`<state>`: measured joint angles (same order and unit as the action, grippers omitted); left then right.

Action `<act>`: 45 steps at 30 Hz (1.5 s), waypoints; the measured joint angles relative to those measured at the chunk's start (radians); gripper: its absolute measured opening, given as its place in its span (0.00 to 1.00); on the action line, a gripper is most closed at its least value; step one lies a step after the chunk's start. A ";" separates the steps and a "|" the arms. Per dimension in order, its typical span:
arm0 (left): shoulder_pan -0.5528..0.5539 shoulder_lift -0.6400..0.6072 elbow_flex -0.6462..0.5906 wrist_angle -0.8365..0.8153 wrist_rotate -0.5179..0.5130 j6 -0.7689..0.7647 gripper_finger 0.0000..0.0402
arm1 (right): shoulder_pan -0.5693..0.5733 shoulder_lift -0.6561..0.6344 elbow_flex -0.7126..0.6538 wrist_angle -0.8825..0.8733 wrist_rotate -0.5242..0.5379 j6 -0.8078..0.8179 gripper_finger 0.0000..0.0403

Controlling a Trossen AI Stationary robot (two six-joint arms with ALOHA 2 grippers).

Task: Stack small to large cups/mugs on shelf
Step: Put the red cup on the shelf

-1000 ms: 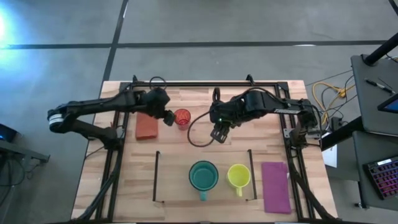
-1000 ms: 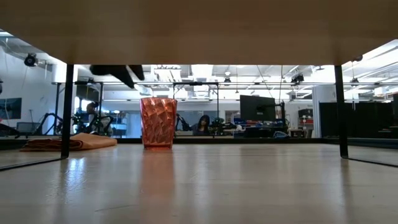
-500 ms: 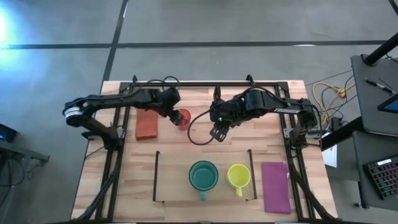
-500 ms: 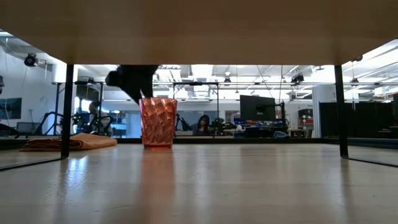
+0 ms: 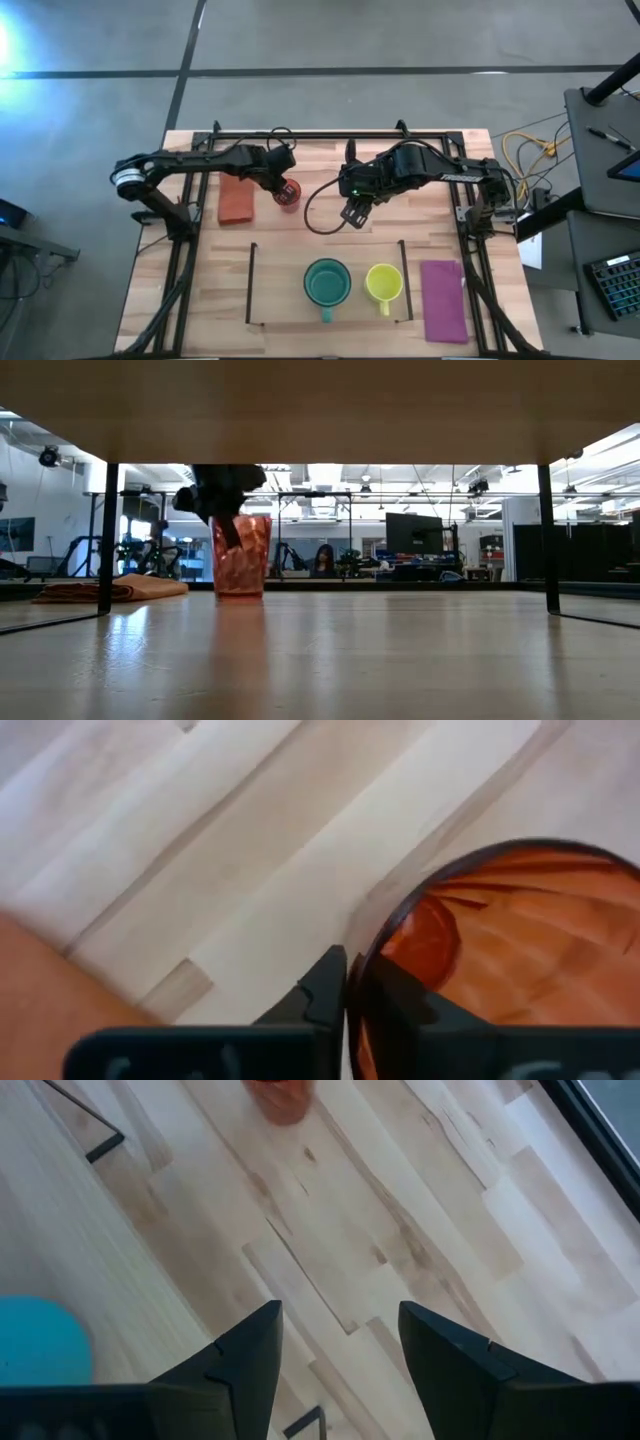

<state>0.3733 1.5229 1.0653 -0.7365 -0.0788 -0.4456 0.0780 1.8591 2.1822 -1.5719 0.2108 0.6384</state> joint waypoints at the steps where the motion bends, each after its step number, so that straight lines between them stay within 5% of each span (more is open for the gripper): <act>1: 0.000 -0.008 0.000 -0.009 -0.006 -0.001 0.02 | 0.000 0.000 0.000 0.000 0.000 -0.001 0.48; 12: -0.125 -0.244 0.272 -0.411 0.061 -0.098 0.00 | 0.000 -0.003 0.000 0.001 -0.011 -0.056 0.48; 20: -0.451 -0.311 0.501 -0.572 0.089 -0.243 0.00 | 0.000 -0.003 0.000 0.001 -0.010 -0.072 0.48; 29: -0.772 -0.136 0.648 -0.630 -0.044 -0.361 0.00 | 0.000 -0.003 0.000 0.001 -0.009 -0.071 0.48; 45: -0.816 0.068 0.719 -0.673 -0.046 -0.358 0.00 | 0.077 -0.003 -0.011 0.001 -0.050 0.000 0.48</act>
<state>-0.4426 1.5914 1.7845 -1.4092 -0.1248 -0.8040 0.1547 1.8557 2.1709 -1.5708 0.1608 0.6385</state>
